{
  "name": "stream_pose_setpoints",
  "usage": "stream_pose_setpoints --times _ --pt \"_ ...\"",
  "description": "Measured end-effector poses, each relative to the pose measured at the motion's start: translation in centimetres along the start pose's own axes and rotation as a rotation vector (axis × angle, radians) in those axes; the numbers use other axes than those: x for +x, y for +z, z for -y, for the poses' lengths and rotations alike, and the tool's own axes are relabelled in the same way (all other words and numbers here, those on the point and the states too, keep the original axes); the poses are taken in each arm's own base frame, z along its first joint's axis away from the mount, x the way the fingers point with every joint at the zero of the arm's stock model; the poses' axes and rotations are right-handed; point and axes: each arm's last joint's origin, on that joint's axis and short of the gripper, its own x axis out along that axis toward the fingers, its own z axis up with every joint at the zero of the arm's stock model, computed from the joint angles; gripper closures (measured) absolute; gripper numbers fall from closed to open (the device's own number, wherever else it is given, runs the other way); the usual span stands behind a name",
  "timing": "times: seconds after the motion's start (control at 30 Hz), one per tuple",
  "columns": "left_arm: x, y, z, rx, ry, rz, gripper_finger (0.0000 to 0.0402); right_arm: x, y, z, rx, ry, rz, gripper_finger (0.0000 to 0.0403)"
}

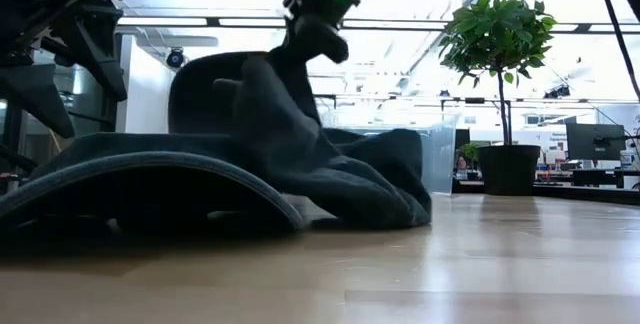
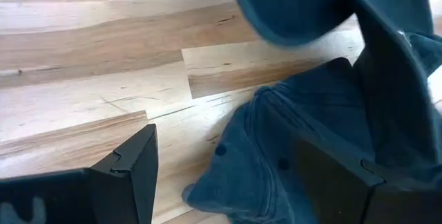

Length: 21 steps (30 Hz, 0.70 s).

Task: Pick and place caps into container
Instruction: Put the top blue cap into the right transparent container

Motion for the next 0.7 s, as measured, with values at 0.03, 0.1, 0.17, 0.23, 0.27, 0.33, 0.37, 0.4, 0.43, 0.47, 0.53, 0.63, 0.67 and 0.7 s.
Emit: stream_pose_setpoints --times 0.03,0.1,0.17,0.23,0.27,0.33,0.37,0.4,0.43,0.47,0.53,0.63,0.67,0.7 --pt "0.0 0.0 0.0 0.000 0.000 0.000 0.0140 -0.4 0.1 0.4 0.015 0.000 -0.018 0.0399" --pt "0.0 0.0 0.0 -0.001 -0.001 -0.001 0.0140 -1.2 0.5 1.1 0.030 -0.010 -0.042 0.0399" --pt "0.0 0.0 0.0 -0.001 -0.001 -0.001 0.0140 -2.2 1.0 1.9 0.051 -0.021 -0.050 0.0399" --pt "0.0 0.0 0.0 -0.001 -0.001 -0.001 0.0140 -3.1 1.4 2.7 0.072 -0.023 -0.068 0.0399" --pt "0.0 0.0 0.0 -0.001 -0.001 -0.001 0.0140 -3.6 1.5 3.0 0.081 -0.025 -0.079 0.0399" --pt "0.0 0.0 0.0 -0.001 -0.002 -0.001 0.0140 -4.6 1.7 3.8 0.101 -0.033 -0.094 0.0399" --pt "0.0 0.0 0.0 -0.001 -0.002 -0.001 0.0140 -5.1 1.8 4.3 0.114 -0.034 -0.099 0.0399" --pt "0.0 0.0 0.0 -0.002 -0.002 -0.001 0.0140 -5.5 1.8 4.7 0.128 -0.033 -0.107 0.0399" --pt "0.0 0.0 0.0 -0.002 -0.002 -0.001 0.0140 -6.0 1.7 5.2 0.139 -0.031 -0.118 0.0399" --pt "0.0 0.0 0.1 -0.004 -0.005 -0.002 0.0140 -6.4 1.6 5.5 0.150 -0.028 -0.134 0.0399" --pt "0.0 0.0 0.1 -0.007 -0.009 -0.004 0.0140 -7.2 1.3 6.3 0.174 -0.020 -0.169 0.0399" --pt "0.0 -0.1 0.3 0.000 -0.025 -0.011 0.0140 -8.4 0.7 7.7 0.225 -0.016 -0.211 0.0399" --pt "0.0 -0.2 0.3 0.003 -0.029 -0.013 0.0140 -8.9 0.4 8.2 0.237 -0.014 -0.230 0.0399" --pt "0.0 -0.2 0.4 0.003 -0.032 -0.015 0.0140 -9.2 0.1 8.7 0.252 -0.013 -0.248 0.0399"
